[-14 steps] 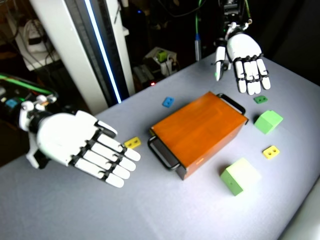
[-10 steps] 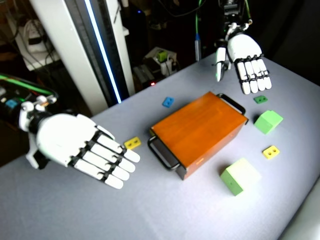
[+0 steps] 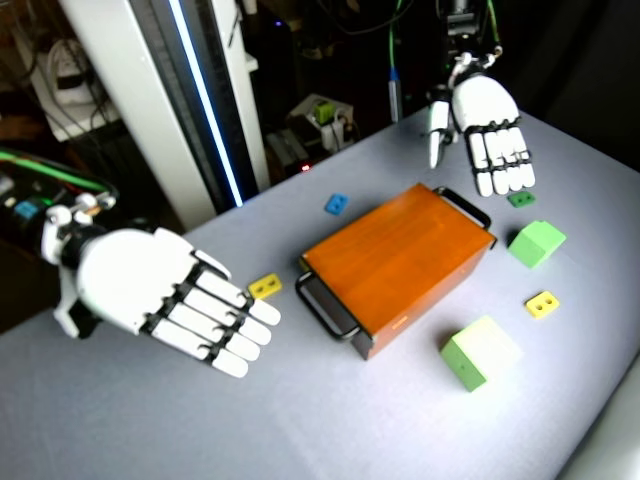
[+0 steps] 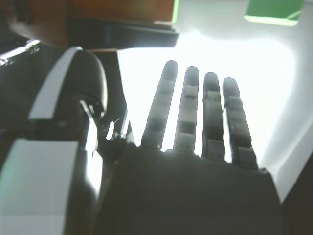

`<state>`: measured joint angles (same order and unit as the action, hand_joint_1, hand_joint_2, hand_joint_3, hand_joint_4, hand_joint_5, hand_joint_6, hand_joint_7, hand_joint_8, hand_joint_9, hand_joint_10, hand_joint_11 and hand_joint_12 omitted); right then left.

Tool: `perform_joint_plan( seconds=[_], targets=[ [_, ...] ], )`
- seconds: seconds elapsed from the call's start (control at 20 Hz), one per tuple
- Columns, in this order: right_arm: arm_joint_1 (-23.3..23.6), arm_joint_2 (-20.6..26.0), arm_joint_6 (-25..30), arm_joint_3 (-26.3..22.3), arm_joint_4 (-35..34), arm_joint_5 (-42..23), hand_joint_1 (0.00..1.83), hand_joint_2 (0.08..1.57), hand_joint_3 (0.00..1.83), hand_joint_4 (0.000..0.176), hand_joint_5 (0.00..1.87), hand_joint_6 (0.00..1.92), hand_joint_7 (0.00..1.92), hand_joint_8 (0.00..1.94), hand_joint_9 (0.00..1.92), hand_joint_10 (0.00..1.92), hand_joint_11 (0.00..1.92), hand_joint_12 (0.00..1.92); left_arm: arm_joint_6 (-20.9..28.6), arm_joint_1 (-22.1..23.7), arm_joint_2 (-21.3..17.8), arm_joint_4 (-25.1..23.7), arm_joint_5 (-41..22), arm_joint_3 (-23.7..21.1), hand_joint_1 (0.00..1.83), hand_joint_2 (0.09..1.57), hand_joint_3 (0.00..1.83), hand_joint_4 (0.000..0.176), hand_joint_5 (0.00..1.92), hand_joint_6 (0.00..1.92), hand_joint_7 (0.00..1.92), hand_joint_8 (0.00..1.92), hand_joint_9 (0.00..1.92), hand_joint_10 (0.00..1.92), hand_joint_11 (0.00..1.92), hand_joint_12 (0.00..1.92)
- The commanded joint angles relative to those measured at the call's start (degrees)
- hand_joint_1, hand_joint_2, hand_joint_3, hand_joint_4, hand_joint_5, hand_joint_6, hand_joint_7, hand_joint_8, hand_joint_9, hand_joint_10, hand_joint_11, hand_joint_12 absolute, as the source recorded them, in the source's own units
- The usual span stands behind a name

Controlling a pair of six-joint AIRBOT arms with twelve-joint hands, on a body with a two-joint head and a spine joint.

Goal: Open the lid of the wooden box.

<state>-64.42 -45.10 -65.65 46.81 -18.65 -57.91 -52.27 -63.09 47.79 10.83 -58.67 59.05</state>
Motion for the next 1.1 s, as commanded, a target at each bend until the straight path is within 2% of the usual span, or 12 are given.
perform_joint_plan(
  seconds=[0.0, 0.15, 0.35, 0.5, 0.7, 0.75, 1.05],
  targets=[
    [0.93, -0.32, -0.01, 0.41, 0.37, -5.19, 0.46, 1.36, 0.00, 0.000, 0.02, 0.01, 0.00, 0.00, 0.00, 0.00, 0.00, 0.00, 0.19, 0.03, 0.45, 0.30, -4.68, 0.35, 0.17, 1.35, 0.00, 0.000, 0.21, 0.02, 0.14, 0.01, 0.00, 0.00, 0.00, 0.00],
    [3.58, -2.98, -0.01, 2.61, 0.39, -1.81, 0.43, 1.37, 0.00, 0.000, 0.01, 0.00, 0.00, 0.00, 0.00, 0.00, 0.00, 0.00, 0.18, 0.12, 1.66, 0.72, -1.80, 1.54, 0.14, 1.35, 0.00, 0.000, 0.25, 0.02, 0.18, 0.01, 0.03, 0.01, 0.00, 0.00],
    [6.37, -5.89, -0.01, 5.20, 0.37, 2.38, 0.51, 1.36, 0.00, 0.000, 0.03, 0.01, 0.00, 0.00, 0.00, 0.00, 0.00, 0.00, 0.19, 0.56, 2.86, 0.73, 0.81, 2.56, 0.10, 1.35, 0.00, 0.000, 0.24, 0.01, 0.17, 0.00, 0.02, 0.00, 0.00, 0.00],
    [8.35, -7.68, -0.49, 6.84, 0.19, 4.91, 0.44, 1.38, 0.01, 0.000, 0.02, 0.00, 0.00, 0.00, 0.00, 0.00, 0.00, 0.00, 0.19, 0.96, 3.59, 0.45, 1.88, 3.02, 0.08, 1.35, 0.00, 0.000, 0.23, 0.00, 0.16, 0.00, 0.01, 0.00, 0.00, 0.00],
    [11.01, -9.55, -5.49, 8.05, -1.96, 8.70, 0.45, 1.39, 0.00, 0.000, 0.01, 0.00, 0.00, 0.00, 0.00, 0.00, 0.00, 0.00, 0.22, 1.35, 4.04, 0.10, 2.43, 3.30, 0.06, 1.35, 0.00, 0.000, 0.21, 0.00, 0.14, 0.00, 0.00, 0.00, 0.00, 0.00],
    [11.30, -10.02, -5.49, 8.60, -2.25, 9.37, 0.50, 1.38, 0.00, 0.000, 0.02, 0.01, 0.00, 0.00, 0.00, 0.00, 0.00, 0.00, 0.27, 1.47, 4.16, -0.08, 2.58, 3.38, 0.06, 1.35, 0.00, 0.000, 0.20, 0.00, 0.12, 0.00, 0.00, 0.00, 0.00, 0.00],
    [12.14, -10.97, -5.49, 9.43, -2.66, 10.12, 0.49, 1.37, 0.00, 0.000, 0.03, 0.01, 0.00, 0.00, 0.00, 0.00, 0.00, 0.00, 2.03, 2.42, 5.06, -2.28, 2.86, 3.92, 0.12, 1.34, 0.00, 0.000, 0.21, 0.00, 0.13, 0.00, 0.00, 0.00, 0.00, 0.00]
  ],
)
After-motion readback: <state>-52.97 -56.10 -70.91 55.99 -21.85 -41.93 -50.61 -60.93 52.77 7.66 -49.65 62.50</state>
